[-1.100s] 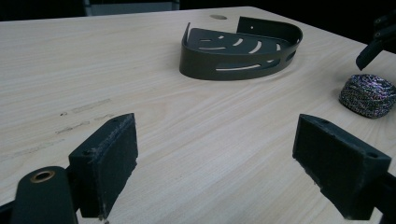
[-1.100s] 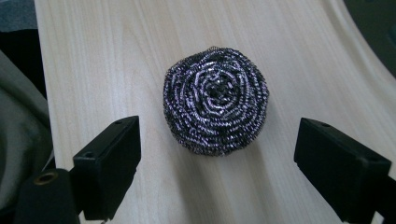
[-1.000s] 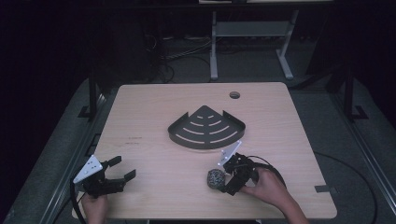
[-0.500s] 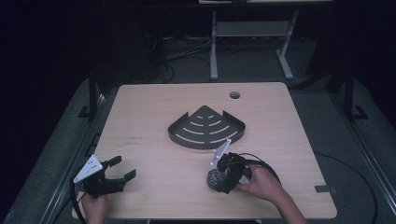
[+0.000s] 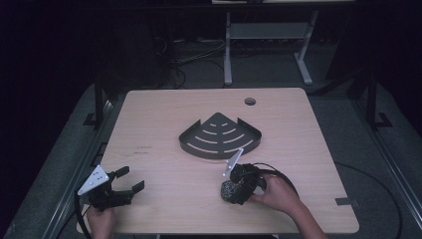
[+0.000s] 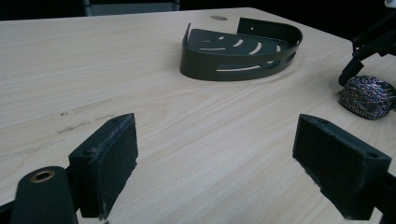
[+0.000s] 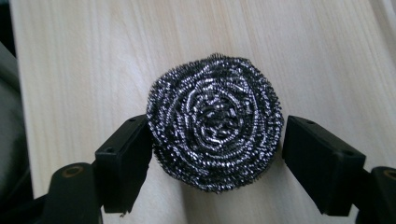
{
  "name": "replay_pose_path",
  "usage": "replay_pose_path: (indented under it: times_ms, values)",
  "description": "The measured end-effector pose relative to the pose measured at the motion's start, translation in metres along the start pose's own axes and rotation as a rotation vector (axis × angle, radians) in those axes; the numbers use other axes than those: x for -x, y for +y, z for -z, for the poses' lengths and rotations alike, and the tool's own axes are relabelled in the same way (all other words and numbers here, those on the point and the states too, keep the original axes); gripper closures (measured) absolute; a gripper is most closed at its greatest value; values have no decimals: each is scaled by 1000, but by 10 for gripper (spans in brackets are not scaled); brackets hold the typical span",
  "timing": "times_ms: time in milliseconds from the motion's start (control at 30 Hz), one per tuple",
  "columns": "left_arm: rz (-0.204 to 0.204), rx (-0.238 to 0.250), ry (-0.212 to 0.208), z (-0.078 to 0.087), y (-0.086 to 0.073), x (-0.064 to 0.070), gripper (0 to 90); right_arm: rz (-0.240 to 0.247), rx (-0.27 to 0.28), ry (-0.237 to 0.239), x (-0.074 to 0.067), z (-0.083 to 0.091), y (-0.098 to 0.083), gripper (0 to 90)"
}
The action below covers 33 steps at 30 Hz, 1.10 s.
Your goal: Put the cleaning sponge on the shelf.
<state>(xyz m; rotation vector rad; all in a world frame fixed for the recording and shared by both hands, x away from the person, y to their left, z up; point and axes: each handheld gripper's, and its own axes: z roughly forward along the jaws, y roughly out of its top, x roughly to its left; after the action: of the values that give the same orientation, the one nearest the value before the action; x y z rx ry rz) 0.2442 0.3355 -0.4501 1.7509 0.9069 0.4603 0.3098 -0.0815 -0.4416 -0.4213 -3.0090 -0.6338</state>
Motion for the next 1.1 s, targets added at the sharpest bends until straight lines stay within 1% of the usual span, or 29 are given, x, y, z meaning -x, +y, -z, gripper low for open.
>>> replay_pose_path:
  times_ms: [33,67,133,233,367,500,900,967,1100]
  values:
    - [-2,-1,-2,0,0,0,133,7,-7,-6,0,0,1,240]
    - [-3,-5,-1,0,0,0,133,20,-9,-9,-1,1,5,267]
    - [-3,-4,-1,0,0,1,133,28,-13,-4,-1,1,6,274]
    - [2,3,2,1,0,0,133,29,-16,0,-1,0,9,285]
    - [2,5,5,2,0,-2,133,32,-38,12,-1,-3,10,312]
    - [0,3,3,2,0,-1,133,35,-33,17,-1,-3,10,328]
    - [3,7,4,3,0,-2,133,39,-37,21,1,-1,10,332]
    - [3,7,3,2,0,-1,133,45,-41,16,1,1,13,333]
    - [-1,5,2,2,0,0,133,51,-21,18,3,10,19,333]
